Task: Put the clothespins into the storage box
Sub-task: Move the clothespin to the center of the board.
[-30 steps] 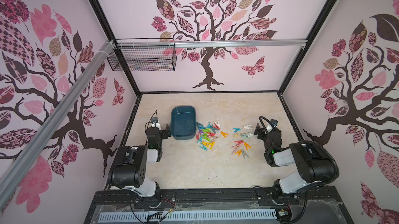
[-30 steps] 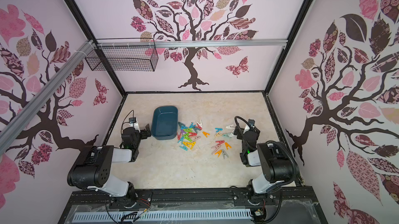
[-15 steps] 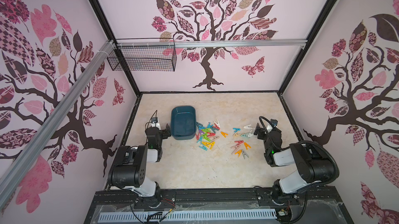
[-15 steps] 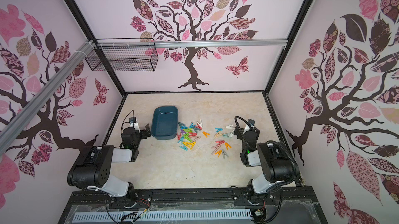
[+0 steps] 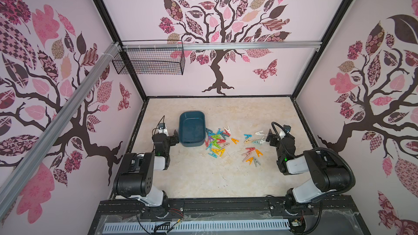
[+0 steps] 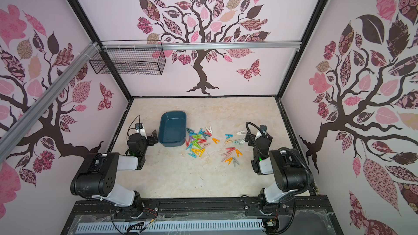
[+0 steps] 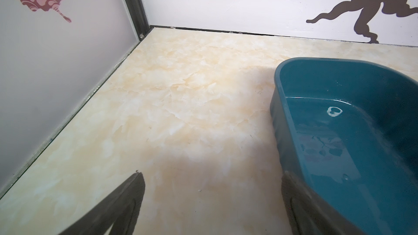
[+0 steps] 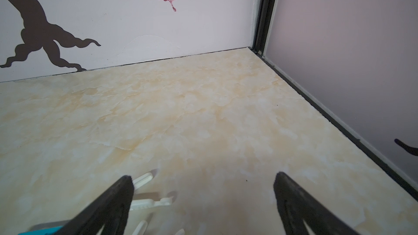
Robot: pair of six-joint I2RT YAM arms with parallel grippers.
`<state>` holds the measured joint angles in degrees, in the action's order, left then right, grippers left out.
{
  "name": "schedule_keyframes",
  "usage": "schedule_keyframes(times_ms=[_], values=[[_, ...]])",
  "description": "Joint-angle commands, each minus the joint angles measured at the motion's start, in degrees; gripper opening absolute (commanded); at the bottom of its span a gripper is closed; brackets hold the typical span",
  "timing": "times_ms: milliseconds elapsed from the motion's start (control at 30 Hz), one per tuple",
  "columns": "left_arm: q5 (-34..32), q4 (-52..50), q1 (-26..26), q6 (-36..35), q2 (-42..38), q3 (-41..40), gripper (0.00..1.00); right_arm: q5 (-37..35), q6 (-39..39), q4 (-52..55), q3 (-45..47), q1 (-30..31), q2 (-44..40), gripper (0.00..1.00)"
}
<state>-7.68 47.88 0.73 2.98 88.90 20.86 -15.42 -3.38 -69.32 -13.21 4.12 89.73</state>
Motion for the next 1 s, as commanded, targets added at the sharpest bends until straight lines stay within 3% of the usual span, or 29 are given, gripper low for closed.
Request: schedule_keyframes(times_ms=[0,100,233,400,600,733,867,933,967], values=[[-0.3,1.25,0.21,-0.26,0.31,1.45,0.98,-0.84,0.15,-2.18,-1.59,0.41,1.06,1.0],[3.34,1.79,1.99,0.52,0.14,1.09,0.98,0.25,-0.18,-1.74,-1.83,-0.24,0.98,1.0],[1.01,3.17,0.08,-0.91,-0.89,0.59,0.98,-1.19,0.96,-2.41,0.21,1.07,-3.1,1.0],[-5.44,-9.23,-2.75,-2.39,-9.79,2.95,0.98,-6.9,0.19,8.76,-1.19,2.55,-12.83,1.0],[-12.45,-12.5,-5.82,0.84,-16.55,0.61,0.98,-10.08,-9.04,25.53,-6.22,2.56,-21.69,1.0],[-15.19,-19.29,-7.75,4.76,-23.34,1.56,0.98,-12.5,-20.27,50.88,-16.21,3.14,-24.62,1.0],[-15.12,-28.41,-8.58,9.24,-30.86,3.98,0.98,-5.2,-27.46,64.99,-23.5,3.04,-25.93,1.0],[-15.31,-32.75,-8.61,13.72,-33.44,6.16,0.98,-1.24,-37.1,67.22,-23.68,1.68,-27.51,1.0],[-15.74,-36.84,-8.57,16.44,-34.56,8.31,0.98,10.42,-36.55,61.87,-21.65,-1.32,-28.98,1.0]])
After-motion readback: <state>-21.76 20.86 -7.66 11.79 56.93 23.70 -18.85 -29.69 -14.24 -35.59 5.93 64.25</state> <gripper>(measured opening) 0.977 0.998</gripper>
